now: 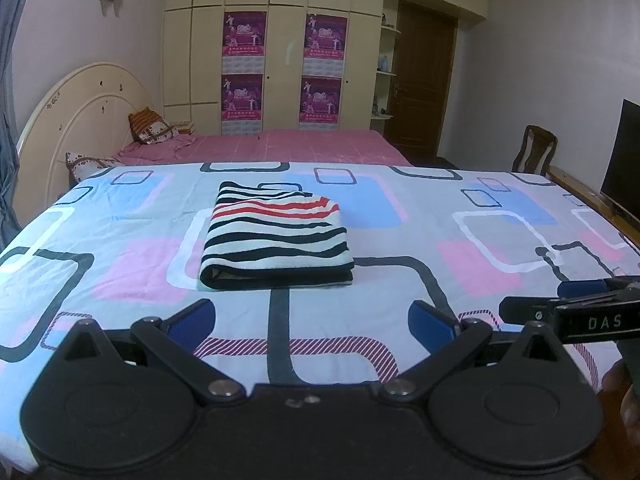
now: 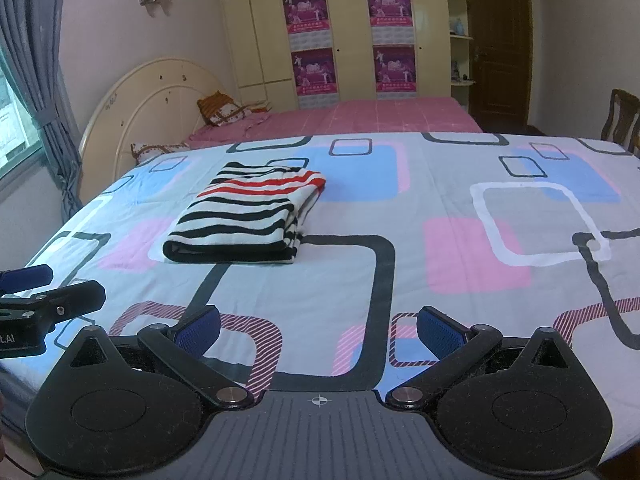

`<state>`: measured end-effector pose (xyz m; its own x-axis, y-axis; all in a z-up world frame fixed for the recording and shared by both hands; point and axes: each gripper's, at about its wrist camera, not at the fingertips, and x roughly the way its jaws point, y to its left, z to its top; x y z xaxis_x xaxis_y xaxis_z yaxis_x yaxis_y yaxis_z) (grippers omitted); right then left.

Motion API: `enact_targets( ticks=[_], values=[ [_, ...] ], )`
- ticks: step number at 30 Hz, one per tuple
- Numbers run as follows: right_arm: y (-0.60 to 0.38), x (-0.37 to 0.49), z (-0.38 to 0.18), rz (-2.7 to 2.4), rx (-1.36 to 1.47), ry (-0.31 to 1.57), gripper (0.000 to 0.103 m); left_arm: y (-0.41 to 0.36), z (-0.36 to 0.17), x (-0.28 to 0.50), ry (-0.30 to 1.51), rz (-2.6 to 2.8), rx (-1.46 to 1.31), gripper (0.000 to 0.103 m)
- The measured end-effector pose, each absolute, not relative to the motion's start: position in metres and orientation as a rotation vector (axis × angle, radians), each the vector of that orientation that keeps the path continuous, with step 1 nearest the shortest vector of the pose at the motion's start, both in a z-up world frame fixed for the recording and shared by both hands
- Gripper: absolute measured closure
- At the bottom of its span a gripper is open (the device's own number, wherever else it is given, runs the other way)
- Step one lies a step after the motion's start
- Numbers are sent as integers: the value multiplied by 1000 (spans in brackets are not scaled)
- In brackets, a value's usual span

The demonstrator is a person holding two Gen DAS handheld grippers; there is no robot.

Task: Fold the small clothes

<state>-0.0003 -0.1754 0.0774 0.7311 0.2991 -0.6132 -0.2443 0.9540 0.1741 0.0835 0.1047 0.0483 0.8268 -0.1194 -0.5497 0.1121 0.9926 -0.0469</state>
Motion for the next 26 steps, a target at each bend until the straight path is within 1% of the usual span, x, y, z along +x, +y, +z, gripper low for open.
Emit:
enact_targets(
  ticks=[19, 22, 26],
  values=[
    [-167, -1, 80, 302, 73, 684, 0, 108, 48, 84, 581, -122, -12, 0],
    [-165, -1, 81, 303, 73, 682, 0, 109, 49, 84, 576, -124, -11, 3],
    [-163, -1, 82, 308, 72, 680, 0, 109, 49, 84, 578, -126, -2, 2]
  ],
)
